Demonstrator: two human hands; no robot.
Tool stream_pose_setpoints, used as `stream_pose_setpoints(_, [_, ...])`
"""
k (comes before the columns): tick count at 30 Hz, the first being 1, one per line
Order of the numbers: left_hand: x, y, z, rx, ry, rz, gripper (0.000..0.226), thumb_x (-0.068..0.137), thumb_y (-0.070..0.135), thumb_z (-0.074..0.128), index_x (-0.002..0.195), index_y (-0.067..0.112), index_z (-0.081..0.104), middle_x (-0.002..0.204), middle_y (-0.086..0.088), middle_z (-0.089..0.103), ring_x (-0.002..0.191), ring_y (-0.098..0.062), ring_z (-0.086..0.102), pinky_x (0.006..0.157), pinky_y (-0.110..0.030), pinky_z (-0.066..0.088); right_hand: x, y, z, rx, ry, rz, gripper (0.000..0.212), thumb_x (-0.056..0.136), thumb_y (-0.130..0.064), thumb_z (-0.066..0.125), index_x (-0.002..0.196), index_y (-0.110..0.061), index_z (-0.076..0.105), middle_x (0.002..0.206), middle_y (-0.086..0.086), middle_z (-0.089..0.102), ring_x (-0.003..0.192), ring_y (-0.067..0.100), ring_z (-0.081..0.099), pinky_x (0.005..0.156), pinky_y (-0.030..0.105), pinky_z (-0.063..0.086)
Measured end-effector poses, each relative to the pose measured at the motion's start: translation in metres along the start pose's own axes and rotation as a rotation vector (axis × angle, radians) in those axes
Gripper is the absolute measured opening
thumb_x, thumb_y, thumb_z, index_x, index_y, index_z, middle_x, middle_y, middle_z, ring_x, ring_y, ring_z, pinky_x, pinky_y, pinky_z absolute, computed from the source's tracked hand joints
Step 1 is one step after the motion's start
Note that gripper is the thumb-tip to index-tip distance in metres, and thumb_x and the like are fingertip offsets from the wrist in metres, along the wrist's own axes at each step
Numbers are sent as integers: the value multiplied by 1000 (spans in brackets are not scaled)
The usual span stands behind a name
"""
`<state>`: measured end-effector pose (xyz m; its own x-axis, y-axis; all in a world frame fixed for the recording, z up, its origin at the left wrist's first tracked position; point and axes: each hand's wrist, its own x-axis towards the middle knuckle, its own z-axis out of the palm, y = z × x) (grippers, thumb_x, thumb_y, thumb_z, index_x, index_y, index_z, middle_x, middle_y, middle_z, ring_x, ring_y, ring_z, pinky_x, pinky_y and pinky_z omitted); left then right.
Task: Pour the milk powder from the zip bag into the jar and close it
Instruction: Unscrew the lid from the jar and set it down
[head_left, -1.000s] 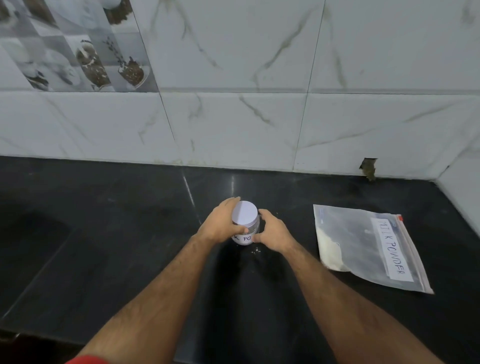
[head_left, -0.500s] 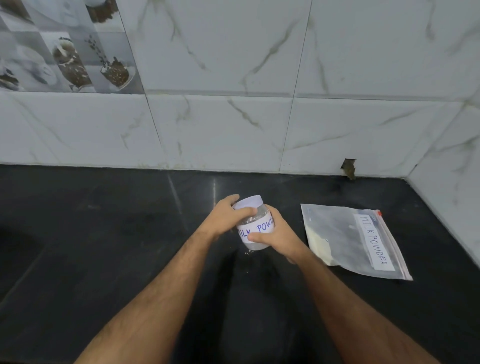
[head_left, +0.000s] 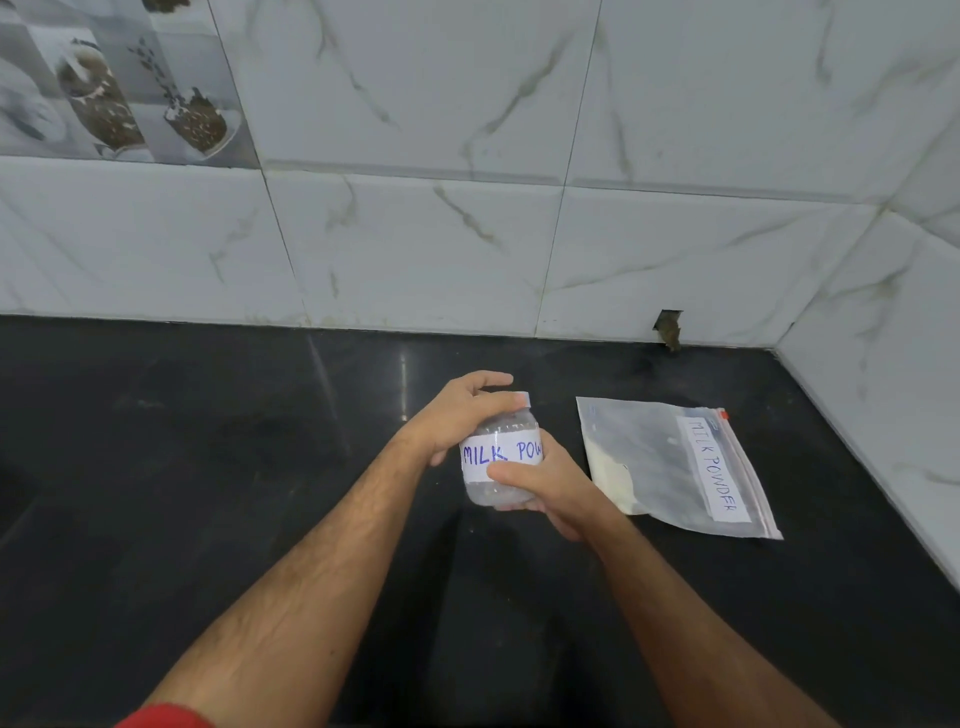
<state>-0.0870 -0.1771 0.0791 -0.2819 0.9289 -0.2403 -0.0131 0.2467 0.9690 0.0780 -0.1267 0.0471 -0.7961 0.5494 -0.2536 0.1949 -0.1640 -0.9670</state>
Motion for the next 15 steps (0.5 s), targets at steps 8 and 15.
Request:
stream_pose_setpoints(8, [-2, 14, 11, 52, -51, -121, 24, 81, 42, 75, 84, 19, 78, 83, -6, 79, 70, -18, 75, 54, -23, 56, -5, 0, 2, -67, 163, -17, 56, 62, -35, 81, 113, -29, 60, 104, 2, 72, 95, 22, 70, 62, 30, 58])
stream_pose_setpoints(15, [-12, 6, 32, 176, 136, -113, 46, 82, 45, 75, 93, 1, 68, 88, -21, 72, 74, -23, 68, 69, -34, 50, -4, 19, 9, -354, 408, -78, 82, 54, -44, 85, 123, -32, 42, 101, -16, 64, 89, 4, 66, 67, 17, 51])
